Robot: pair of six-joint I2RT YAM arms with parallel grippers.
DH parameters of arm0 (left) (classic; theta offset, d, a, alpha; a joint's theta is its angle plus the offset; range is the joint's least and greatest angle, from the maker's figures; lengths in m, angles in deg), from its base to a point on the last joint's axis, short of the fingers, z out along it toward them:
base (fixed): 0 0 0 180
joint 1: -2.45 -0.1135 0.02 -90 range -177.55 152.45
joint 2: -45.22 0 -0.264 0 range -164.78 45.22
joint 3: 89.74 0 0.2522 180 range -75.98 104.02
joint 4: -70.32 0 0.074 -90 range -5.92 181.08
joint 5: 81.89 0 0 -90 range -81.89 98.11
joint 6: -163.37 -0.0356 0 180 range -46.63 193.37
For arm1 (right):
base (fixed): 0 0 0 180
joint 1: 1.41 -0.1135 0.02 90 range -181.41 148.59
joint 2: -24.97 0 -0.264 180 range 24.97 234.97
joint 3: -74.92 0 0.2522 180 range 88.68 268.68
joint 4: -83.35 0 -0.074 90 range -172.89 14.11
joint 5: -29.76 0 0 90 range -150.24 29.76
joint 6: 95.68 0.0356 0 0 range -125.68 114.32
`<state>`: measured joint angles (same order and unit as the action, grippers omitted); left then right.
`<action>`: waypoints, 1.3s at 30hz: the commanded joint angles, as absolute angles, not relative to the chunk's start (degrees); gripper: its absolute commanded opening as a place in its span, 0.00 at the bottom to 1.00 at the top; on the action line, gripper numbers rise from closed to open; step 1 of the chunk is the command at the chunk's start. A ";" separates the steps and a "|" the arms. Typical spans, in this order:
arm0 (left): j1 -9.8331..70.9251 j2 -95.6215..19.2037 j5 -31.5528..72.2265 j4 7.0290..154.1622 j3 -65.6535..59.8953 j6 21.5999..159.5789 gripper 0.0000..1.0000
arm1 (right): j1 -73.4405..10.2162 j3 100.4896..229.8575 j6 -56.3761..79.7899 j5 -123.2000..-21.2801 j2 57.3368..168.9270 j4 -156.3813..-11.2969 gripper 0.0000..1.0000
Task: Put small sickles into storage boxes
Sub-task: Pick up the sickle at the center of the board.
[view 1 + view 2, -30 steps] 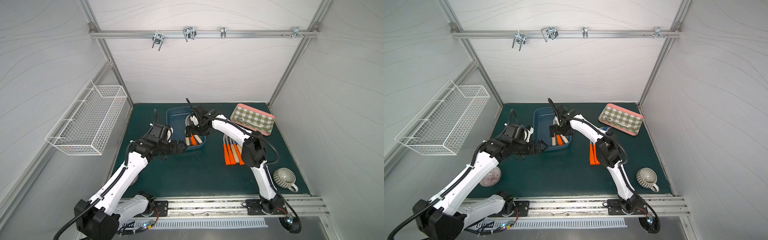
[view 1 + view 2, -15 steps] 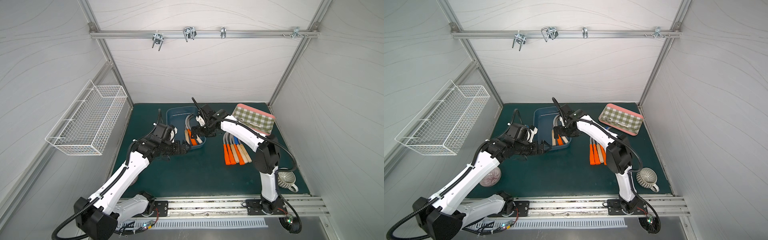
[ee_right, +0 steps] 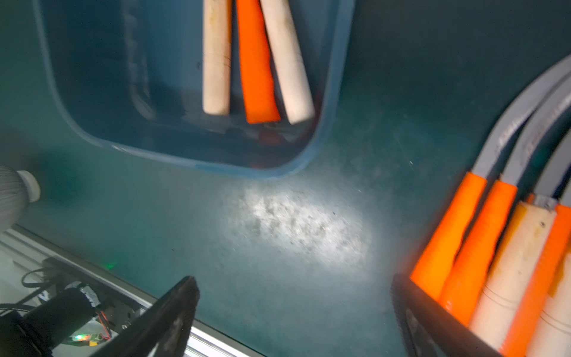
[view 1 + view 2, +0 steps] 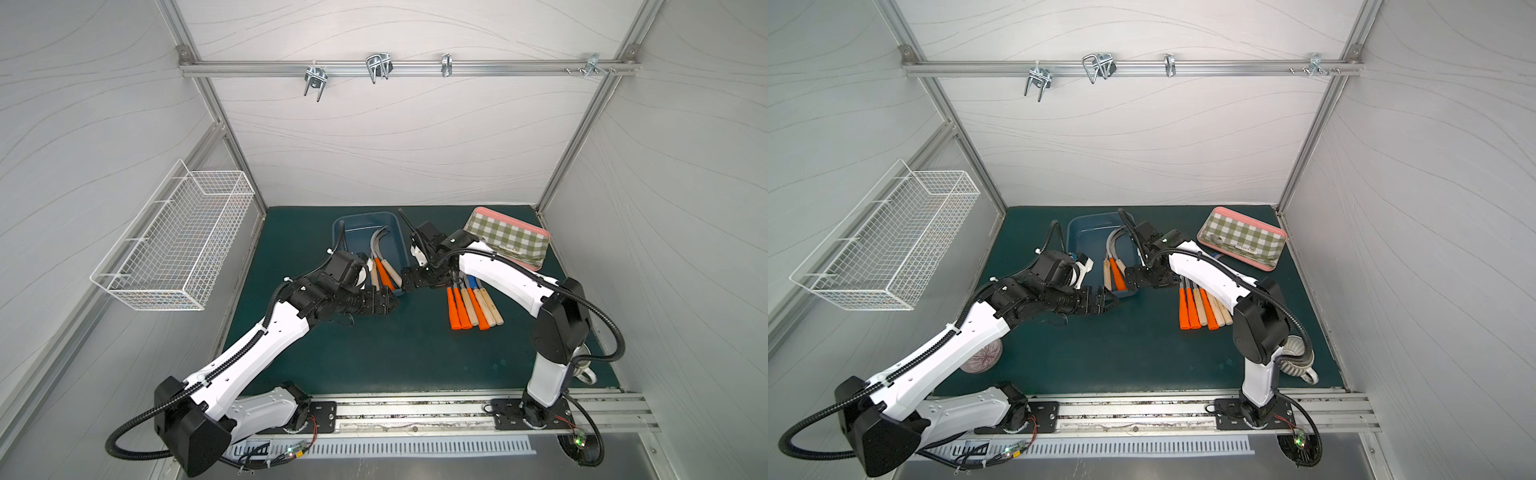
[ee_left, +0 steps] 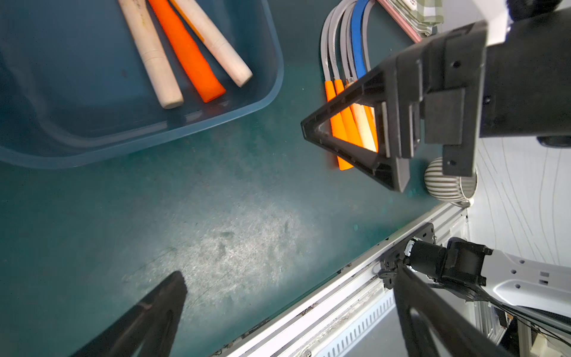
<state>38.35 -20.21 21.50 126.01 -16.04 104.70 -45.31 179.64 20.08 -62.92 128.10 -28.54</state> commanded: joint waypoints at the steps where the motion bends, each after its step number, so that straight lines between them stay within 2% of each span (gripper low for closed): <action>1: 39.96 -20.61 19.87 121.91 -16.83 106.02 0.99 | -44.76 177.08 21.29 -60.88 124.50 -26.38 0.99; 18: 46.72 -20.29 17.67 111.06 -26.47 104.98 0.99 | -41.67 158.54 23.06 -58.62 116.01 -29.96 0.99; 24: 48.10 -19.83 16.64 107.72 -30.34 102.61 0.99 | -40.61 153.84 22.79 -59.19 115.92 -33.25 0.87; 33: 48.96 -16.86 14.95 103.15 -36.65 100.79 0.99 | -39.21 151.56 21.62 -59.36 119.20 -37.17 0.52; 39: 49.03 -16.65 15.49 103.72 -37.05 100.53 0.99 | -37.95 151.57 20.52 -59.10 121.80 -38.47 0.51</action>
